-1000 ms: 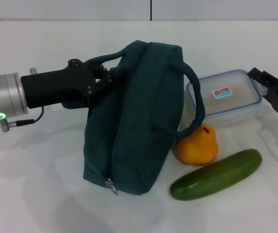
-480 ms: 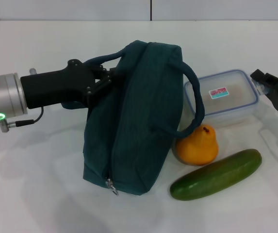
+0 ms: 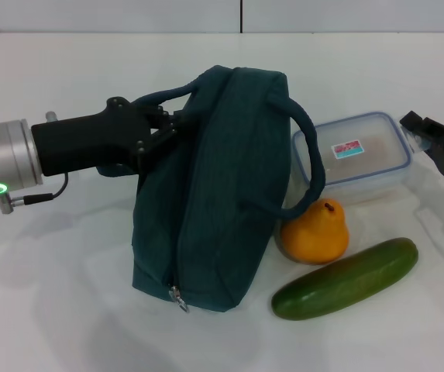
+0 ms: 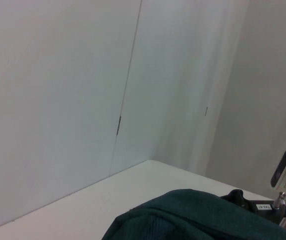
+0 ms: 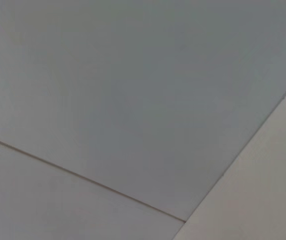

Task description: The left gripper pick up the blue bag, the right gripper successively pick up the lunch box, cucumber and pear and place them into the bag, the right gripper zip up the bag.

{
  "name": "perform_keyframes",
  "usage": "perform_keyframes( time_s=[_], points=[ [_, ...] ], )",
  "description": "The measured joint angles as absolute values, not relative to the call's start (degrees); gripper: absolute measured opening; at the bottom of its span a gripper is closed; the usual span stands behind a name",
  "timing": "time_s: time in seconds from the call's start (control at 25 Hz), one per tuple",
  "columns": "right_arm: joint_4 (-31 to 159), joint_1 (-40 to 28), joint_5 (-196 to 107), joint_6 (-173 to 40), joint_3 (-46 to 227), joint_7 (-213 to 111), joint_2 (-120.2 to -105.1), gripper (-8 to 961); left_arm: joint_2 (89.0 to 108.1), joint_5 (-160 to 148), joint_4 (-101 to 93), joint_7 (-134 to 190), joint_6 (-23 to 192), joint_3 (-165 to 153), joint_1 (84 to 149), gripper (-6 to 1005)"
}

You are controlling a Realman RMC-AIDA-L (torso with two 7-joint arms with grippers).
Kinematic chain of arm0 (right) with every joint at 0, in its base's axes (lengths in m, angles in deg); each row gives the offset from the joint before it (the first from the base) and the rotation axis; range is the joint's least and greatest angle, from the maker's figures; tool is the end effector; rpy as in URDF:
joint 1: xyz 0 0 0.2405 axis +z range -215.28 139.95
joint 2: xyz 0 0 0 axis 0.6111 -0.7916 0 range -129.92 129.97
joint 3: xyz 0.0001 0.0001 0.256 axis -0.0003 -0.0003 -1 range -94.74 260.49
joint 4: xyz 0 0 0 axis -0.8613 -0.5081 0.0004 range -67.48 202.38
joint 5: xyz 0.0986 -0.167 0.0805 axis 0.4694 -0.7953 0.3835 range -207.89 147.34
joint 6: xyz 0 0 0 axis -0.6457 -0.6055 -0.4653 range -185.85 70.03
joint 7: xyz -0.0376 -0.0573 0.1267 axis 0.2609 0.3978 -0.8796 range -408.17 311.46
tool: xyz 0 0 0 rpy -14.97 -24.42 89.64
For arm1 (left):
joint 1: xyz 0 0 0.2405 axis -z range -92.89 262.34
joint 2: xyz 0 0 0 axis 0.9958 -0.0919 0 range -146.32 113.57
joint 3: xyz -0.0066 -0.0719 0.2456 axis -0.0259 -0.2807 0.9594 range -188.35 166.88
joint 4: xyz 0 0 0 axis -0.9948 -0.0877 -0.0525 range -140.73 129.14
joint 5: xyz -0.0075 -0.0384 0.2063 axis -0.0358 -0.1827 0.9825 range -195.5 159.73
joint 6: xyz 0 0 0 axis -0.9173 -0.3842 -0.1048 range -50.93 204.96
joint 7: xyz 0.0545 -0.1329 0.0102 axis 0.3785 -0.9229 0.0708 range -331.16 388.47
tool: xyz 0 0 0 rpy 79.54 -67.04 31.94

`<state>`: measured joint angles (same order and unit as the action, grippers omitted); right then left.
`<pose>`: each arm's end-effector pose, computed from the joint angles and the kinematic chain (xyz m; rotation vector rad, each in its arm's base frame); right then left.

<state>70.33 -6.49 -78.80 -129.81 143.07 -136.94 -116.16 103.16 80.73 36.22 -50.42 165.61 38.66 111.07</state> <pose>0.3150 0.3291 -0.0319 -1.6454 1.6665 1.3449 -0.2394 0.3294 0.0068 -2.6555 -0.5262 -0.8955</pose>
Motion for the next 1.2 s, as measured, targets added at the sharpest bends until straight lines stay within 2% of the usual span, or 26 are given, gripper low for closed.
perform_keyframes(
  time_s=[1.2],
  points=[
    [64.07,-9.90,-79.68,-137.94,144.75,-121.03,-116.03,97,102.95,71.46,36.57,-48.48,168.76,38.22,109.00,45]
  ],
)
